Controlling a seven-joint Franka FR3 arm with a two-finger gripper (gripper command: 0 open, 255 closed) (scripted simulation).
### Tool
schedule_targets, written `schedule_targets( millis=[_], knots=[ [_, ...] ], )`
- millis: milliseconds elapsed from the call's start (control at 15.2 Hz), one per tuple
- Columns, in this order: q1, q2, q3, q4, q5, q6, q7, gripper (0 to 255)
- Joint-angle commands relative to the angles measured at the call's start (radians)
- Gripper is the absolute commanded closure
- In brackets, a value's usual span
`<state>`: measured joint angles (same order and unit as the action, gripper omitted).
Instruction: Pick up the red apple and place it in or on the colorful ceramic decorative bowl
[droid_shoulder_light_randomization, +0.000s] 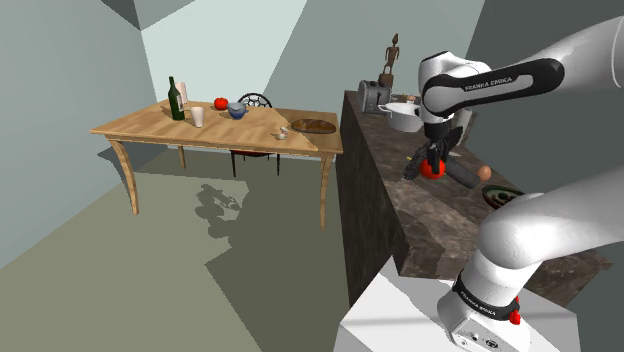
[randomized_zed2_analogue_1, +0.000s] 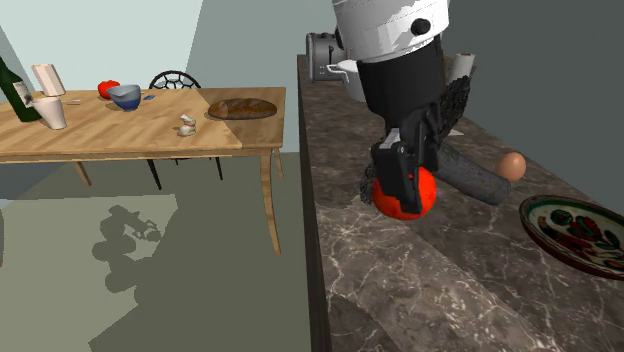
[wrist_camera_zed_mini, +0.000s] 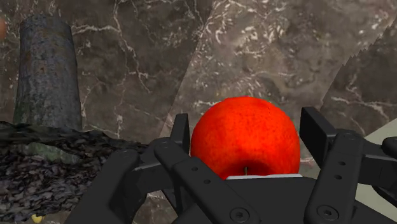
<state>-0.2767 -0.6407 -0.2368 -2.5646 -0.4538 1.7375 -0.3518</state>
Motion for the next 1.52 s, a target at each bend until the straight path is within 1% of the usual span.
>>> schedule_targets(
  millis=[0, 462, 858, 1188, 1452],
  knots=[
    [-0.029, -0.030, -0.036, -0.013, -0.037, 0.000, -0.046, 255],
    [-0.131, -0.102, -0.172, -0.029, -0.170, 0.014, -0.211, 255],
    [-0.203, -0.108, -0.303, 0.005, -0.275, 0.048, -0.356, 255],
    [-0.238, -0.077, -0.421, 0.067, -0.344, 0.091, -0.475, 255],
    [-0.246, -0.032, -0.524, 0.136, -0.381, 0.134, -0.571, 255]
  ],
)
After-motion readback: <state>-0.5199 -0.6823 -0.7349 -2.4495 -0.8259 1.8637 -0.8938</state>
